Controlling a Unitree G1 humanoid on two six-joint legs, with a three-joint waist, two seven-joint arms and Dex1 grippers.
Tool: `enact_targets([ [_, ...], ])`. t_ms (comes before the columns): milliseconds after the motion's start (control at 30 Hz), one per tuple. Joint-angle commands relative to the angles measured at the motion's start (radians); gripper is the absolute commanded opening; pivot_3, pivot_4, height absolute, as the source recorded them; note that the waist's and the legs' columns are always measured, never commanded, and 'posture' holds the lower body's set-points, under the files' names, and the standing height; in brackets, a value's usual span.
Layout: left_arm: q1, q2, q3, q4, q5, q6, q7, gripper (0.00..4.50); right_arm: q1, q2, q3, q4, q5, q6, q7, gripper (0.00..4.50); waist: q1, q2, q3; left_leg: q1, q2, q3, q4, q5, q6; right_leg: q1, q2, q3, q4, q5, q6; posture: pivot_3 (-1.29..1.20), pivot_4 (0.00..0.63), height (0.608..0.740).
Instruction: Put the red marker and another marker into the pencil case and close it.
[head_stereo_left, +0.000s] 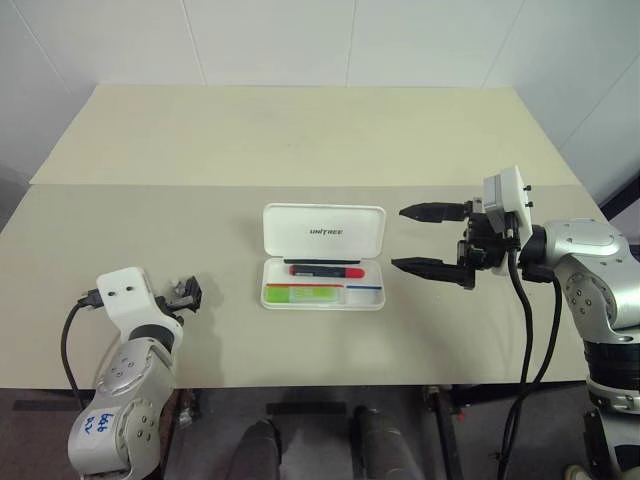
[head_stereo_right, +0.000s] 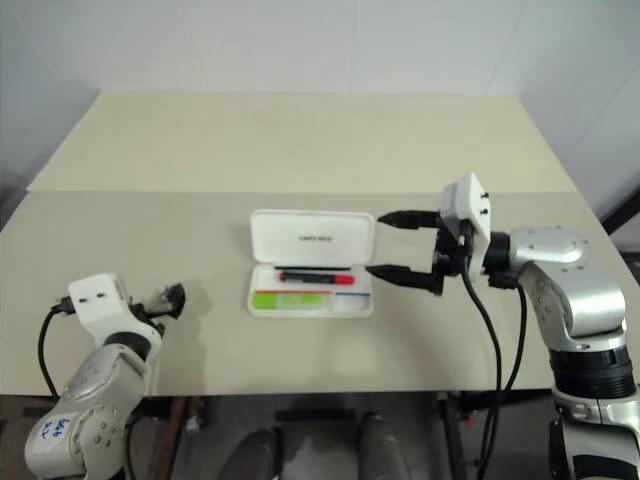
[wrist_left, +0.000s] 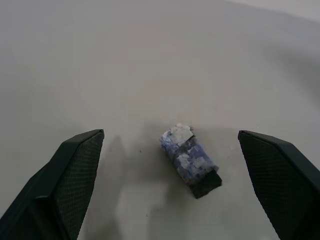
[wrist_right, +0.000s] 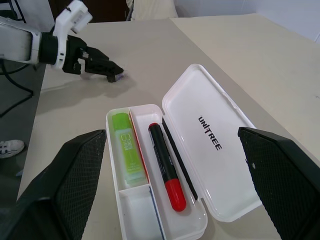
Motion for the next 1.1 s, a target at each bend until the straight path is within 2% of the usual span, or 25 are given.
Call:
enact_targets([
  [33,-0.036,0.001,-0.015,0.027,0.029,0.018,0.006,4.5,-0.006,-0.03,-0.037,-0.044,0.023,-0.02,0.01,4.45,0.002,0.0,0.0,0.0,0.0,0.0,0.0,0.0,0.0,0.0,0.0,0.0,0.0,0.0,0.0,0.0,0.15,0.74],
  [367,-0.113,-0.01,-0.048,0.112,0.049,0.08,-0.026,4.5,0.007,-0.038,-0.054,-0.123,0.065,-0.007,-0.029,4.45,0.018,0.0,0.0,0.001,0.0,0.0,0.0,0.0,0.0,0.0,0.0,0.0,0.0,0.0,0.0,0.0,0.15,0.74],
  [467,-0.118,-0.005,-0.046,0.114,0.06,0.089,-0.032,3.9,0.004,-0.038,-0.053,-0.127,0.07,-0.01,-0.039,4.5,0.021,0.0,0.0,0.001,0.0,0.0,0.0,0.0,0.0,0.0,0.0,0.0,0.0,0.001,0.0,0.0,0.15,0.74],
  [833,-0.099,-0.004,-0.027,0.081,0.078,0.113,-0.047,0.33,-0.032,-0.027,-0.039,-0.099,0.069,-0.041,-0.044,4.5,0.021,0.0,0.0,0.001,0.0,0.0,0.0,0.0,0.0,0.0,0.0,0.0,-0.001,0.001,0.0,0.0,0.15,0.74],
  [967,-0.115,-0.02,-0.014,0.092,0.086,0.052,-0.05,0.33,-0.037,-0.023,-0.032,-0.089,0.064,-0.051,-0.044,4.5,0.022,0.0,0.0,0.001,0.0,0.0,0.0,0.0,0.0,0.0,0.0,0.0,-0.001,0.001,0.0,0.0,0.15,0.74],
  [1100,-0.136,0.001,-0.038,0.104,0.085,-0.102,-0.128,0.33,-0.035,-0.015,-0.026,-0.074,0.054,-0.07,-0.045,4.5,0.021,0.0,0.0,0.0,0.0,0.0,0.0,0.0,0.0,0.0,0.0,0.0,-0.001,0.001,0.0,0.0,0.15,0.74],
])
